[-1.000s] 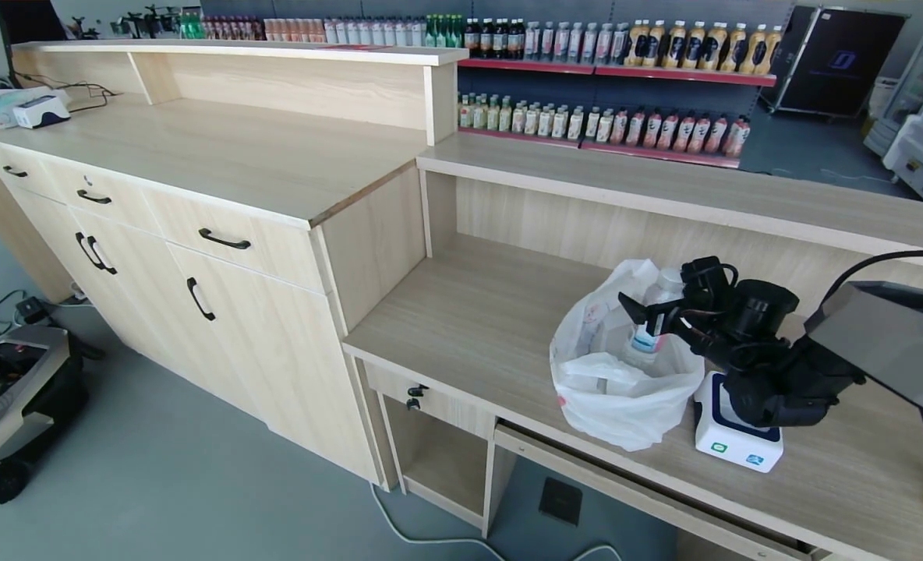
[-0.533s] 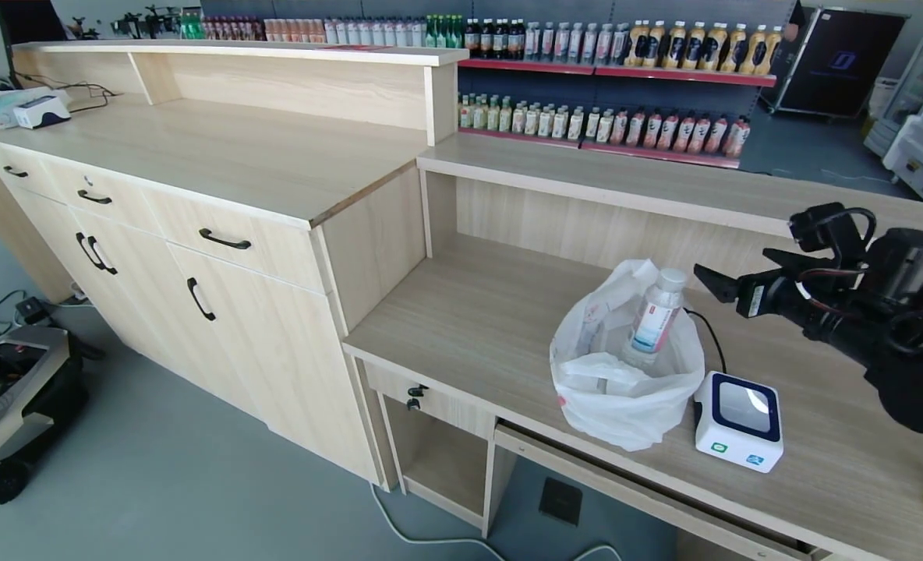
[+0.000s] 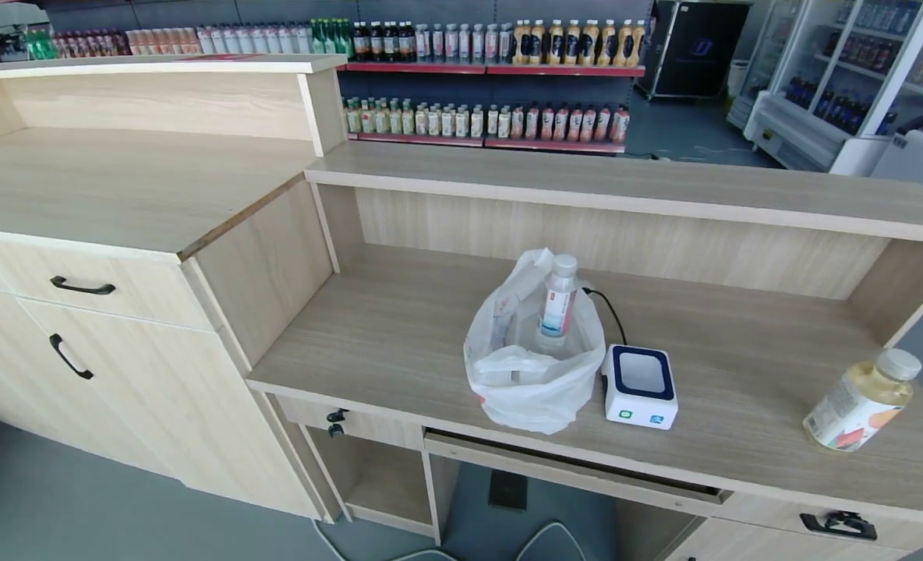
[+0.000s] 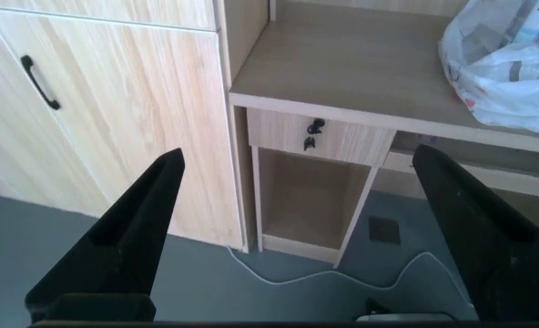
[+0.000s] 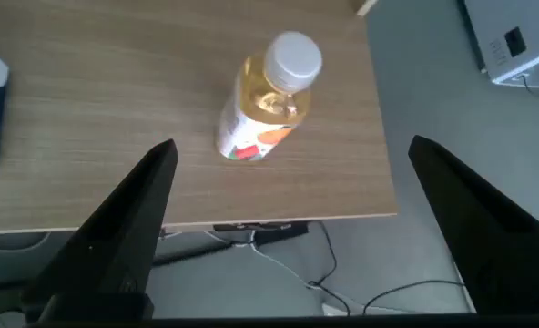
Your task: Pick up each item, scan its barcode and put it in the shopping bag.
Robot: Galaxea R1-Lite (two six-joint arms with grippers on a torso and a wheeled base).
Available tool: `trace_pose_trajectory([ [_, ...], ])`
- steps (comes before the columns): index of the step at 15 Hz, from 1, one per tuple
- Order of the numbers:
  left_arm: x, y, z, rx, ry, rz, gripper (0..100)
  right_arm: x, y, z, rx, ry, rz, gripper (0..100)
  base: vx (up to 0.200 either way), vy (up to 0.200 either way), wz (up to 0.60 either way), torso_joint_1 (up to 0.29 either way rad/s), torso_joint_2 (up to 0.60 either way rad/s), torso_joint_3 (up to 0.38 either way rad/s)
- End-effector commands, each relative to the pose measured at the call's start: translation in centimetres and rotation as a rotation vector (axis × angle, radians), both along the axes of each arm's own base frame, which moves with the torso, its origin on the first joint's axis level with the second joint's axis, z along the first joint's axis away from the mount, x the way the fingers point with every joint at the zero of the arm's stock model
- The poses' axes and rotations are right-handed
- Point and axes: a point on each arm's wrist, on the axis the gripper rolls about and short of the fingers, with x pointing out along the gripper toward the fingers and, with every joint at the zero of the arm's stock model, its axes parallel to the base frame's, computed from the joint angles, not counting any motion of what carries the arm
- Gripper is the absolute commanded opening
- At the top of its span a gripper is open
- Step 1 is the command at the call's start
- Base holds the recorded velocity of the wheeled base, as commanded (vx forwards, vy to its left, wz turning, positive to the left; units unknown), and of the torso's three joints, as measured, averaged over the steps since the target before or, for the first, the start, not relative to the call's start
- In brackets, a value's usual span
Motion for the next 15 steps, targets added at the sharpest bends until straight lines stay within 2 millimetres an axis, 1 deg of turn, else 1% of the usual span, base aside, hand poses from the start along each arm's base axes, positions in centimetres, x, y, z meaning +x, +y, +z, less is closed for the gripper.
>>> trace_pose_trajectory([
  [1,0.0,0.0,0.0,0.0,0.001,0.0,100,-0.2,-0.8,-0.6,0.036,0.012,-0.064,100,0.0,0.0,0.0,0.0,0.0,0.0],
  [3,0.0,0.0,0.0,0.0,-0.001,0.0,100,2.1,-2.1,-2.0,0.093,-0.036,-0.079,100,0.0,0.0,0.0,0.0,0.0,0.0],
  [5,0.0,0.0,0.0,0.0,-0.001,0.0,100,4.7,-3.0,-3.5,0.12,-0.099,0.011,100,0.0,0.0,0.0,0.0,0.0,0.0],
  [7,0.0,0.0,0.0,0.0,-0.001,0.0,100,6.4,-3.7,-5.2,0.137,-0.103,0.09,100,0.0,0.0,0.0,0.0,0.0,0.0],
  [8,0.0,0.0,0.0,0.0,-0.001,0.0,100,6.7,-3.6,-5.5,0.138,-0.098,0.098,100,0.0,0.0,0.0,0.0,0.0,0.0],
  [9,0.0,0.0,0.0,0.0,-0.001,0.0,100,7.6,-3.5,-6.5,0.138,-0.092,0.121,100,0.0,0.0,0.0,0.0,0.0,0.0],
  [10,0.0,0.0,0.0,0.0,-0.001,0.0,100,8.0,-3.6,-7.1,0.137,-0.089,0.126,100,0.0,0.0,0.0,0.0,0.0,0.0],
  [14,0.0,0.0,0.0,0.0,-0.001,0.0,100,8.6,-3.8,-8.5,0.129,-0.047,0.139,100,0.0,0.0,0.0,0.0,0.0,0.0],
  [15,0.0,0.0,0.0,0.0,-0.001,0.0,100,9.0,-3.6,-8.7,0.125,-0.054,0.153,100,0.0,0.0,0.0,0.0,0.0,0.0],
])
